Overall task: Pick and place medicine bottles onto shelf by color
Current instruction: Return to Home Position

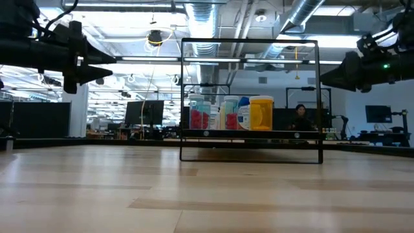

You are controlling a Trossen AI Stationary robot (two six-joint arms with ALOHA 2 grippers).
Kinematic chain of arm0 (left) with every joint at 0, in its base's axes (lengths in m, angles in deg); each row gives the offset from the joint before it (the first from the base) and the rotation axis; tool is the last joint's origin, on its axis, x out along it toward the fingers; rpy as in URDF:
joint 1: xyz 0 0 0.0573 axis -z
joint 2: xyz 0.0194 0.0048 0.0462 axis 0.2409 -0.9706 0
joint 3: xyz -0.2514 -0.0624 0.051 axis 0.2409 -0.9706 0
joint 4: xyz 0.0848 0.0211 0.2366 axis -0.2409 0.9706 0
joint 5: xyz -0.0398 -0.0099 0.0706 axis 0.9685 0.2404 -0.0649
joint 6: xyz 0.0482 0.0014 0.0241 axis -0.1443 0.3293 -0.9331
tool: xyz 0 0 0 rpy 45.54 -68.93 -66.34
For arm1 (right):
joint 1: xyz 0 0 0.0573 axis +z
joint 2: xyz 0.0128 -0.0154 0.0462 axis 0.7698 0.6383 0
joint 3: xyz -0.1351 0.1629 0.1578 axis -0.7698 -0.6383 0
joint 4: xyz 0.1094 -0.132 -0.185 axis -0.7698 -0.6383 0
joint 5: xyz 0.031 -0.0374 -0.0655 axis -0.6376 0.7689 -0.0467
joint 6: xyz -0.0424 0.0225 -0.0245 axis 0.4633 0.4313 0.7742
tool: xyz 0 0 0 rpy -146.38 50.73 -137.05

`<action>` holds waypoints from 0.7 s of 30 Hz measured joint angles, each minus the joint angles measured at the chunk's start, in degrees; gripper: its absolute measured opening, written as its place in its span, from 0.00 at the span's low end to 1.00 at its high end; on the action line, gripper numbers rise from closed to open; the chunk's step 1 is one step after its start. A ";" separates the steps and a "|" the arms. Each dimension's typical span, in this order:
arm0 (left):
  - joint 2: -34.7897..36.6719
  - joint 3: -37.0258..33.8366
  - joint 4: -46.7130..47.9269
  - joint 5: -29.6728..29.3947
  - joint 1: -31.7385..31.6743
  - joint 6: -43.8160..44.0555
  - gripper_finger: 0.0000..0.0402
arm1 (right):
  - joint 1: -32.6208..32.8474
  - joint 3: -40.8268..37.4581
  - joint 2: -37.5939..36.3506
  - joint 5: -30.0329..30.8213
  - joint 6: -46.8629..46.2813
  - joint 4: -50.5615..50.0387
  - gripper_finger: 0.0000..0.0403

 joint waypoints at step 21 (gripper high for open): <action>0.00 0.00 0.00 -0.04 -7.87 0.00 0.49 | -15.54 0.00 0.00 0.02 0.02 0.02 0.57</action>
